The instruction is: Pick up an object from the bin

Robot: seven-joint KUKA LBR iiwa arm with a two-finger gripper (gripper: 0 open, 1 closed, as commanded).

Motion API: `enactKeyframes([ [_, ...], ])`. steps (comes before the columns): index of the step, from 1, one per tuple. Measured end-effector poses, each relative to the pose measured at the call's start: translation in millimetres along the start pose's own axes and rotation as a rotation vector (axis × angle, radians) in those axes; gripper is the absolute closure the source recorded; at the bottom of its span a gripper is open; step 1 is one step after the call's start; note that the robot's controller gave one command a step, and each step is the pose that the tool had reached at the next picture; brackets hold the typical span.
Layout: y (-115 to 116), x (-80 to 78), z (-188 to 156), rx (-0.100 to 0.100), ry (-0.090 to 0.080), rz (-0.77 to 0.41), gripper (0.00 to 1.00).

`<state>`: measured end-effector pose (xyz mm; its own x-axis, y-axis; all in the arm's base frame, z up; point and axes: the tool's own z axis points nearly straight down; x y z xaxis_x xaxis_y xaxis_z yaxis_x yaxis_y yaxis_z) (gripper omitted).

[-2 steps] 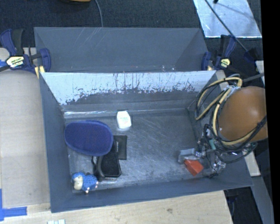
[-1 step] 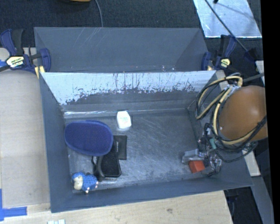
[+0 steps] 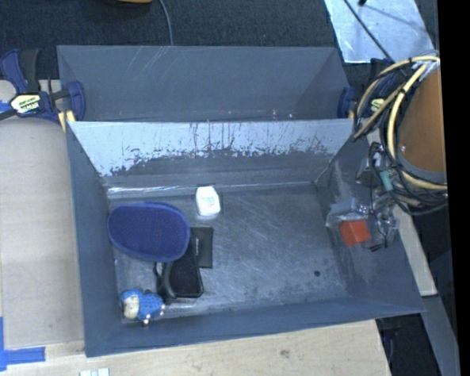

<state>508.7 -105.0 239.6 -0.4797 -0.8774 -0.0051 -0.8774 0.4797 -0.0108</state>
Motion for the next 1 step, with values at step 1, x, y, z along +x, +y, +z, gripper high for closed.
enactKeyframes([
  [1, 4.6, 11.4, -78.0, 0.0, 0.002, 0.1, 1.0],
])
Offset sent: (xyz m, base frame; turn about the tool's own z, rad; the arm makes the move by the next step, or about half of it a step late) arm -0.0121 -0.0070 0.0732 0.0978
